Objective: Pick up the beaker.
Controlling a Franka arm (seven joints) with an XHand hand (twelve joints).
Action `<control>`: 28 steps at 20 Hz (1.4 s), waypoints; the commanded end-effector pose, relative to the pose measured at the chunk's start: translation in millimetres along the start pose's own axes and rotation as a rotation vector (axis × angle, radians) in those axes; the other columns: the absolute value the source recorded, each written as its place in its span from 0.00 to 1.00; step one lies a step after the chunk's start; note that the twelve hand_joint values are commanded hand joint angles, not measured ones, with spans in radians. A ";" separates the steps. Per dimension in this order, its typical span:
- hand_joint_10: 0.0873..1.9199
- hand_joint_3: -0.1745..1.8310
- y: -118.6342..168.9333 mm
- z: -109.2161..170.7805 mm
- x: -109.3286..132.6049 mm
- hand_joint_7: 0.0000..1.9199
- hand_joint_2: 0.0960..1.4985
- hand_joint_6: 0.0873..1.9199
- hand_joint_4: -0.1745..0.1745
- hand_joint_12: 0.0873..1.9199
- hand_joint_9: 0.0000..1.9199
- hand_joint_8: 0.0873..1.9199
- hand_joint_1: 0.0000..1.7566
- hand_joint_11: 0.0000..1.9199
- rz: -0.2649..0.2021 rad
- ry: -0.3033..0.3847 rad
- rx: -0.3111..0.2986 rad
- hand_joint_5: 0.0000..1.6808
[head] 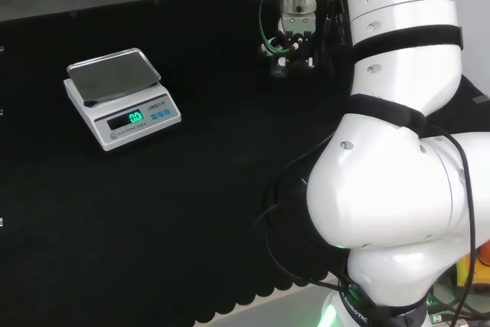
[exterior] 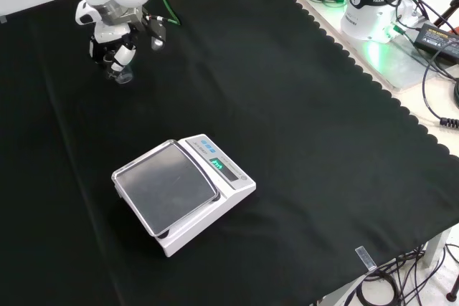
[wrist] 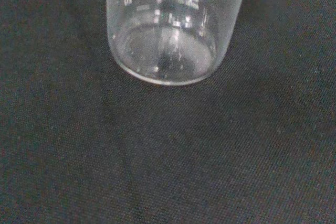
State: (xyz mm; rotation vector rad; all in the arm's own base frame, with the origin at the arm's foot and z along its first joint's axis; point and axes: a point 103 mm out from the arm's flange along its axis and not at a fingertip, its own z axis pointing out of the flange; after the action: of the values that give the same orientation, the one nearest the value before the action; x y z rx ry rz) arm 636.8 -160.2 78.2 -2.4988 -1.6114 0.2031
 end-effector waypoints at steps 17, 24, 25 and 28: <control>0.16 0.54 -101.8 -164.1 5.5 0.91 0.37 0.53 0.11 0.36 1.00 0.21 0.66 0.85 -0.204 0.052 -0.345 0.67; 0.18 0.55 -172.0 -211.6 36.1 0.92 0.36 0.53 0.03 0.35 1.00 0.21 0.66 0.85 -0.252 0.069 -0.452 0.68; 0.18 0.55 -179.5 -213.9 40.7 0.92 0.36 0.53 0.03 0.35 1.00 0.21 0.66 0.85 -0.257 0.071 -0.455 0.68; 0.18 0.55 -197.8 -214.6 51.7 0.92 0.36 0.53 0.01 0.35 1.00 0.21 0.66 0.86 -0.274 0.094 -0.459 0.68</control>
State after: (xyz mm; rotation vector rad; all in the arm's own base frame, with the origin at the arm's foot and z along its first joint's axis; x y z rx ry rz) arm 564.2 -102.5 301.7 -2.5647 -2.0032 -0.2606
